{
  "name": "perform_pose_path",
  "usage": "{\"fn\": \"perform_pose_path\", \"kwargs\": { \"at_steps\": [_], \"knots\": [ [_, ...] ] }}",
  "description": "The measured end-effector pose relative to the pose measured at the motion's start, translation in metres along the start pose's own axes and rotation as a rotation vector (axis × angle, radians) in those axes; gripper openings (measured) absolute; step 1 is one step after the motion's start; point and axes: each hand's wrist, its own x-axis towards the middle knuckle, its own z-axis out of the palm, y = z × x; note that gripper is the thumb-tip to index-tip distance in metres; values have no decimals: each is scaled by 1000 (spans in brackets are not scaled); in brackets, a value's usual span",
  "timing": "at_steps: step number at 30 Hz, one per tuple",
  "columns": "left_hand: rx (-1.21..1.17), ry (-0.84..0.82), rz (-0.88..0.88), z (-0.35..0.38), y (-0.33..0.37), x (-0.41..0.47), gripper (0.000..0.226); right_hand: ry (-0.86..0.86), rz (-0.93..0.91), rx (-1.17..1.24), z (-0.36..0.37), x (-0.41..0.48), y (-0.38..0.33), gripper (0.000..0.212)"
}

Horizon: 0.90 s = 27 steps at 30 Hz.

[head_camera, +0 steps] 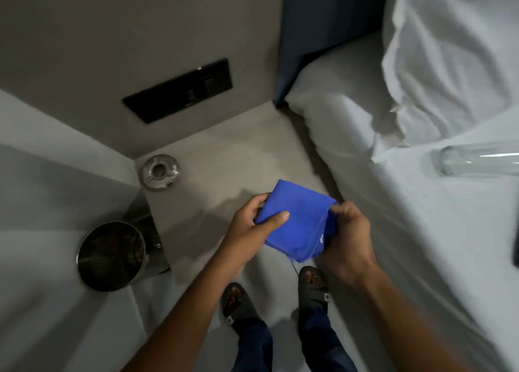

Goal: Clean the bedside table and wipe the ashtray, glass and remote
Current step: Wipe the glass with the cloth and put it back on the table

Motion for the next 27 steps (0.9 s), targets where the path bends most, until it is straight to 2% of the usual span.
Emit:
{"fn": "perform_pose_path", "kwargs": {
  "at_steps": [2, 4, 7, 11, 14, 18, 20, 22, 24, 25, 27],
  "knots": [
    [54, 78, 58, 36, 5, 4, 46, -74, -38, -59, -21, -16, -24, 43],
    [112, 70, 100, 72, 15, 9, 46, -100, -130, -124, -40, -31, -45, 34],
    [191, -11, 149, 130, 32, 18, 45, 81, -264, -156, -76, -51, -79, 31],
    [360, -48, 199, 207, 57, 32, 31, 310, -347, -125, -128, -73, -122, 26],
    [639, 15, 404, 256, 74, 50, 27, 453, -392, -98, -164, -85, -145, 24],
    [1127, -117, 722, 318, 87, 88, 46, 522, -410, -43, -199, -92, -158, 28],
    [1319, -188, 730, 340, 88, 109, 67, 536, -423, -37, -211, -92, -158, 27],
    [1436, -181, 704, 348, 88, 123, 80, 556, -427, -54, -218, -91, -157, 26],
    [1381, -151, 641, 347, 88, 125, 81, 566, -436, -91, -221, -89, -155, 27],
    [1257, -142, 568, 343, 88, 120, 82, 571, -443, -118, -221, -88, -153, 26],
    [842, -112, 350, 329, 88, 102, 82, 570, -478, -194, -215, -85, -149, 23]
  ]
}}
